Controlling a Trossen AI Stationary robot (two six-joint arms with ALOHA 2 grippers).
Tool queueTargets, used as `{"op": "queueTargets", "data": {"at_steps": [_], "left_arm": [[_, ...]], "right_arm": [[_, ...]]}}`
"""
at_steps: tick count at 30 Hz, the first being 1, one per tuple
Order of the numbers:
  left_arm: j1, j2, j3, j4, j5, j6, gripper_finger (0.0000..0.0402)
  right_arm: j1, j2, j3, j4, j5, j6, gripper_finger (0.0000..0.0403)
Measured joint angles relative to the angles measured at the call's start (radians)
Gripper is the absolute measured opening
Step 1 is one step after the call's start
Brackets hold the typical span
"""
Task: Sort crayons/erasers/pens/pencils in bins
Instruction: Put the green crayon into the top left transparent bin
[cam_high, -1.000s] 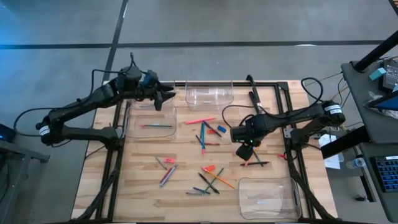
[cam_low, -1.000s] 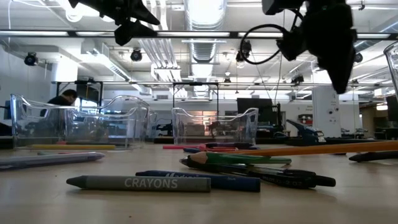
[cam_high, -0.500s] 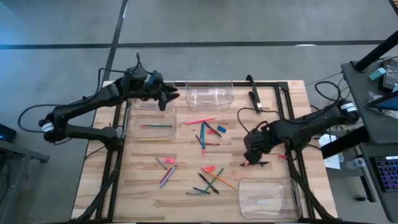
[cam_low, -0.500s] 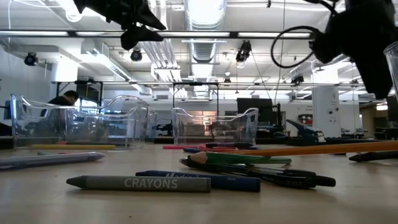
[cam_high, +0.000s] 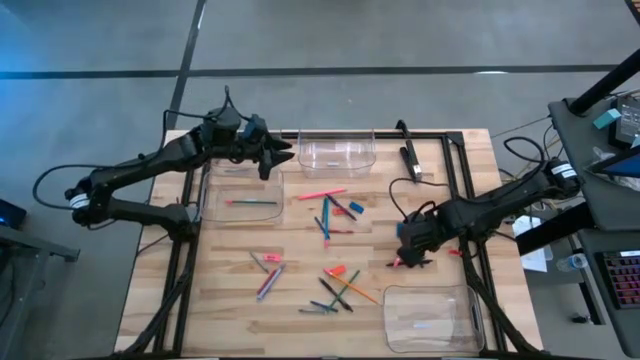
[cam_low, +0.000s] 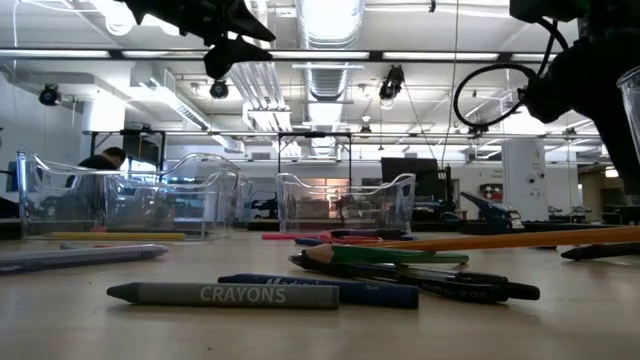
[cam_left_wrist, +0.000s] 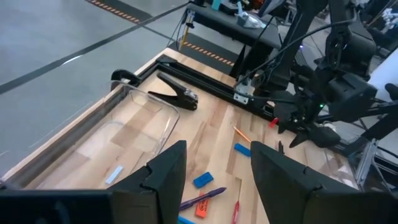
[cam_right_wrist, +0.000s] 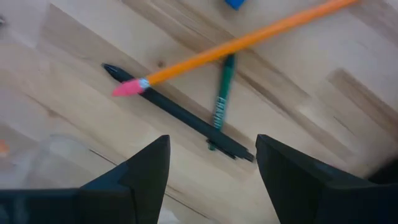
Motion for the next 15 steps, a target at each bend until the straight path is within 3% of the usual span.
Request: {"op": "queueTargets", "data": {"at_steps": [15], "left_arm": [[0.0,0.0,0.0,-0.003,-0.001,0.0,0.0163]], "right_arm": [[0.0,0.003,-0.059,0.066,0.008,0.003,0.0226]]}}
